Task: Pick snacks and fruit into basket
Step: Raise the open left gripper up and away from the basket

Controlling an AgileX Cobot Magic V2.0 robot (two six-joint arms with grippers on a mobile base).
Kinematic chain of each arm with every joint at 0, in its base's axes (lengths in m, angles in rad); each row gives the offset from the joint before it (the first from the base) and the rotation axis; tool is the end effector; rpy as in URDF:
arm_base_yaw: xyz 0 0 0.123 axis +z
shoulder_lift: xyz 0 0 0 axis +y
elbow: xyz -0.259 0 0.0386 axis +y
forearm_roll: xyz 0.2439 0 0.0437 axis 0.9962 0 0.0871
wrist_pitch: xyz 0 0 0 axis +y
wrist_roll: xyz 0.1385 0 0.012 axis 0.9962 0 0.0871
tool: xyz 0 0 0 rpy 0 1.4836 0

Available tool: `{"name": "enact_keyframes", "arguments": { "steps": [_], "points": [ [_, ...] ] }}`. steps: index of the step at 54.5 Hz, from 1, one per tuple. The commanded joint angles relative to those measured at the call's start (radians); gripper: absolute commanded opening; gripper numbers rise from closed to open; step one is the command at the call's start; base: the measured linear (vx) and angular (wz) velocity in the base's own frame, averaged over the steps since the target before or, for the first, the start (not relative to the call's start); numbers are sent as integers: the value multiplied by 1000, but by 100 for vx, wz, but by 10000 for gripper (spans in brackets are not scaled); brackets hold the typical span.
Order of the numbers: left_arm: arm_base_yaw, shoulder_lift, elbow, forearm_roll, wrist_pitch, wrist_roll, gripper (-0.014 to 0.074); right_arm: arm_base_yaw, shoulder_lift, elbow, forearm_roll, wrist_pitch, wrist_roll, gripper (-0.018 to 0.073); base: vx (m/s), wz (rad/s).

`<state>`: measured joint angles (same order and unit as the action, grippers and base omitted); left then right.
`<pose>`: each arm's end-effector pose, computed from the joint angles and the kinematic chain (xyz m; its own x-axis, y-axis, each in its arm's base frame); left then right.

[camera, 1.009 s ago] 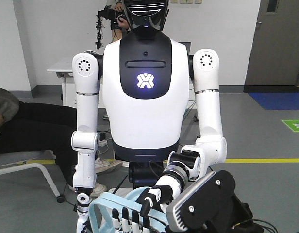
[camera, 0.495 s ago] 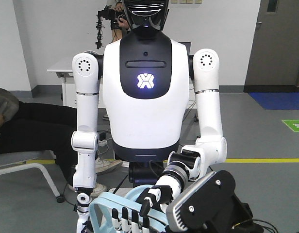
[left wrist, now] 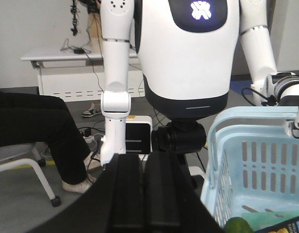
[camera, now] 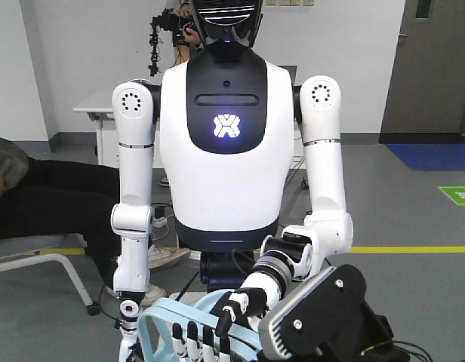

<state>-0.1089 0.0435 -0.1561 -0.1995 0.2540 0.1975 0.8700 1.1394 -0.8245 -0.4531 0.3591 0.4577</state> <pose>0.1176 -0.0198 0.2367 -0.0484 0.0096 -0.9988 0.1582 0.9874 0.0018 0.2028 0.2071 0.2682 -0.3588 -0.3793 -0.8529 -0.6604 0.7489 -0.0553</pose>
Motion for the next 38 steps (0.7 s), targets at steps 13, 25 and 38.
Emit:
{"name": "enact_keyframes", "arguments": {
  "steps": [13, 25, 38],
  "points": [
    [113, -70, 53, -83, -142, -5, 2, -4, -26, -29, -20, -62, 0, -8, 0, 0],
    [139, -68, 54, -83, -141, 0, 2, -4, -26, -29, -20, -62, 0, -8, 0, 0],
    [139, -68, 54, -84, -141, 0, 2, -4, -26, -29, -20, -53, 0, -8, 0, 0]
  ]
}}
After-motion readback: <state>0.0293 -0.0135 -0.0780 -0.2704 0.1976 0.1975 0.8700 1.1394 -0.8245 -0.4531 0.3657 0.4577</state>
